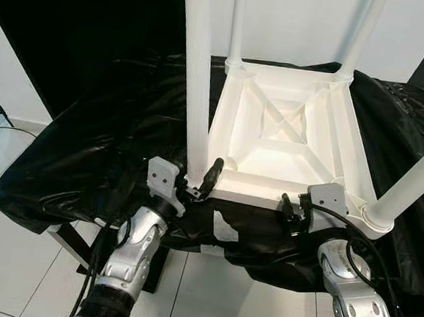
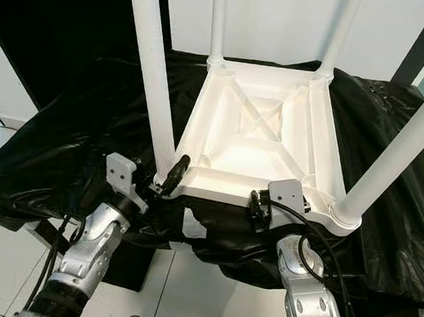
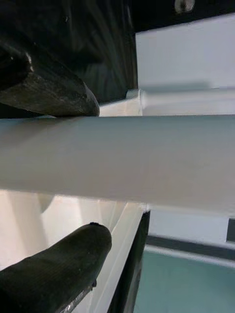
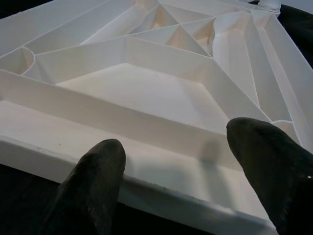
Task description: Building children table
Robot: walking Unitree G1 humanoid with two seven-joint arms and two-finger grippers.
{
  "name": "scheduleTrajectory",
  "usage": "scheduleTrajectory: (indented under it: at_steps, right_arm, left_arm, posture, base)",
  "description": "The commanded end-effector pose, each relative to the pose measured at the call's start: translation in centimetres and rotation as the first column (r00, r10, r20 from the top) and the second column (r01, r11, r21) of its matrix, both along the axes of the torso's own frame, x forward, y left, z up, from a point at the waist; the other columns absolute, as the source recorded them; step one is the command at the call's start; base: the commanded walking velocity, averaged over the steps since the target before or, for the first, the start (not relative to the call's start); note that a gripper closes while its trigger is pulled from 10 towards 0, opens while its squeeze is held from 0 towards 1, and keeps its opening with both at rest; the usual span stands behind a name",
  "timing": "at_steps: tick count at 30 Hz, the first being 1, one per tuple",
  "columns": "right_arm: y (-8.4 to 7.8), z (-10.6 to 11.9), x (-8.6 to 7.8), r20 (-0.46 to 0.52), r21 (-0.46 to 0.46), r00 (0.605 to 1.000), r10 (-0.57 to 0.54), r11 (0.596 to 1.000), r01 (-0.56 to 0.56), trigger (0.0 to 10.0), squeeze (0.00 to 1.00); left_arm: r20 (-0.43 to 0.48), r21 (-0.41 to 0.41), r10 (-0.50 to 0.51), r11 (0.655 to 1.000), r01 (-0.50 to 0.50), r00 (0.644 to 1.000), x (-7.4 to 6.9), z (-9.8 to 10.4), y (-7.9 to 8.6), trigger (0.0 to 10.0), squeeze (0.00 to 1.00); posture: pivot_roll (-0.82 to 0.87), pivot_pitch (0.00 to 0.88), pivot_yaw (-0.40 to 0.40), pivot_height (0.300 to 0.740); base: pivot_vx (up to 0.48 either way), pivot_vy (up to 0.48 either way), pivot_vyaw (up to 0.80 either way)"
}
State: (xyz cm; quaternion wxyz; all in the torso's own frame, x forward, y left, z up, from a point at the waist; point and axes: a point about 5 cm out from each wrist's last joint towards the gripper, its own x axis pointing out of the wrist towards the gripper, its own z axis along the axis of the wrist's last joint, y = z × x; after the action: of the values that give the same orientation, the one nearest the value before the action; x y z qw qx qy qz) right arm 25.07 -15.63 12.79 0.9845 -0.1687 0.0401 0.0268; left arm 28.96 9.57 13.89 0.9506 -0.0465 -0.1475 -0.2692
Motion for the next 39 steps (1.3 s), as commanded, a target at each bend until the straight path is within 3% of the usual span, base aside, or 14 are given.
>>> scheduleTrajectory:
  at_steps: [1,2,3,9,10,12,16,17,18,26,27,30,34,39]
  right_arm:
    - [0.2,-0.6,0.1,-0.032,-0.015,0.999,0.001,1.000,-0.001,10.0,0.00]
    - [0.2,-0.6,0.1,-0.032,-0.015,0.999,0.001,1.000,-0.001,10.0,0.00]
    - [0.4,-0.5,0.0,-0.027,-0.047,0.999,0.018,0.999,-0.020,10.0,0.00]
    - [0.6,-0.4,-0.3,-0.027,-0.082,0.999,0.038,0.996,-0.040,10.0,0.00]
    - [0.6,-0.5,-0.5,-0.035,-0.092,0.999,0.041,0.995,-0.044,10.0,0.00]
    - [0.6,-0.8,-0.8,-0.061,-0.119,0.997,0.054,0.991,-0.061,10.0,0.00]
    - [0.6,-1.8,-1.5,-0.132,-0.162,0.988,0.076,0.982,-0.098,10.0,0.00]
    - [0.6,-2.3,-1.8,-0.163,-0.173,0.983,0.085,0.978,-0.113,10.0,0.00]
    - [0.6,-2.7,-2.1,-0.185,-0.181,0.978,0.091,0.975,-0.125,10.0,0.00]
    - [0.6,-2.8,-2.5,-0.217,-0.310,0.968,0.129,0.931,-0.194,10.0,0.00]
    - [0.5,-2.8,-2.5,-0.223,-0.335,0.966,0.131,0.920,-0.202,10.0,0.00]
    - [0.2,-2.7,-2.7,-0.251,-0.398,0.958,0.140,0.887,-0.234,10.0,0.00]
    - [-0.2,-2.6,-3.2,-0.313,-0.474,0.937,0.153,0.830,-0.294,10.0,0.00]
    - [-0.4,-2.6,-3.7,-0.360,-0.499,0.919,0.159,0.799,-0.334,10.0,0.00]
  left_arm:
    - [-0.018,0.021,0.016,1.000,-0.015,1.000,0.2,-0.3,-0.2,10.0,0.00]
    - [-0.018,0.021,0.016,1.000,-0.015,1.000,0.2,-0.3,-0.2,10.0,0.00]
    - [-0.026,0.028,0.013,1.000,-0.012,1.000,0.2,-0.5,-0.5,0.0,0.00]
    - [-0.046,0.075,0.016,0.997,-0.012,0.999,0.3,-1.1,-0.9,0.0,0.00]
    - [-0.045,0.093,0.010,0.996,-0.006,0.999,0.3,-1.2,-1.1,9.8,0.00]
    - [-0.044,0.120,-0.002,0.993,0.007,0.999,0.3,-1.3,-1.5,10.0,0.00]
    - [-0.031,0.127,-0.020,0.992,0.024,0.999,0.2,-1.3,-2.0,10.0,0.00]
    - [-0.019,0.128,-0.027,0.991,0.029,0.999,0.1,-1.1,-2.2,2.0,0.00]
    - [-0.011,0.126,-0.034,0.991,0.035,0.999,0.1,-1.0,-2.3,0.0,0.00]
    - [-0.006,0.140,-0.037,0.989,0.037,0.999,0.4,-0.8,-2.9,0.0,0.00]
    - [-0.007,0.150,-0.034,0.988,0.034,0.999,0.4,-0.8,-2.9,9.5,0.00]
    - [-0.006,0.157,-0.029,0.987,0.029,1.000,0.4,-0.9,-3.0,10.0,0.00]
    - [0.012,0.137,-0.016,0.990,0.014,1.000,0.6,-0.3,-3.0,9.3,0.00]
    - [0.037,0.110,-0.001,0.994,-0.003,0.999,1.0,0.7,-2.9,2.7,0.00]
  posture:
    - [-0.06,0.035,0.014,0.740]
    - [-0.06,0.035,0.014,0.740]
    - [-0.07,0.036,0.016,0.740]
    - [-0.08,0.038,0.016,0.740]
    - [-0.09,0.042,0.016,0.740]
    - [-0.09,0.043,0.016,0.740]
    - [-0.10,0.046,0.015,0.740]
    - [-0.10,0.047,0.016,0.740]
    - [-0.10,0.048,0.016,0.740]
    - [-0.11,0.052,0.017,0.740]
    - [-0.11,0.053,0.016,0.740]
    - [-0.11,0.054,0.015,0.740]
    - [-0.11,0.054,0.012,0.740]
    - [-0.11,0.055,0.012,0.740]
  base:
    - [0.000,0.000,0.00]
    - [0.000,0.000,0.00]
    - [0.000,0.000,0.00]
    - [0.000,0.000,0.00]
    - [0.000,0.000,0.00]
    - [0.000,0.000,0.00]
    - [0.000,0.000,0.00]
    - [0.000,0.000,0.00]
    - [0.000,0.000,0.00]
    - [0.000,0.000,0.00]
    - [0.000,0.000,0.00]
    - [0.000,0.000,0.00]
    - [0.000,0.000,0.00]
    - [0.000,0.000,0.00]
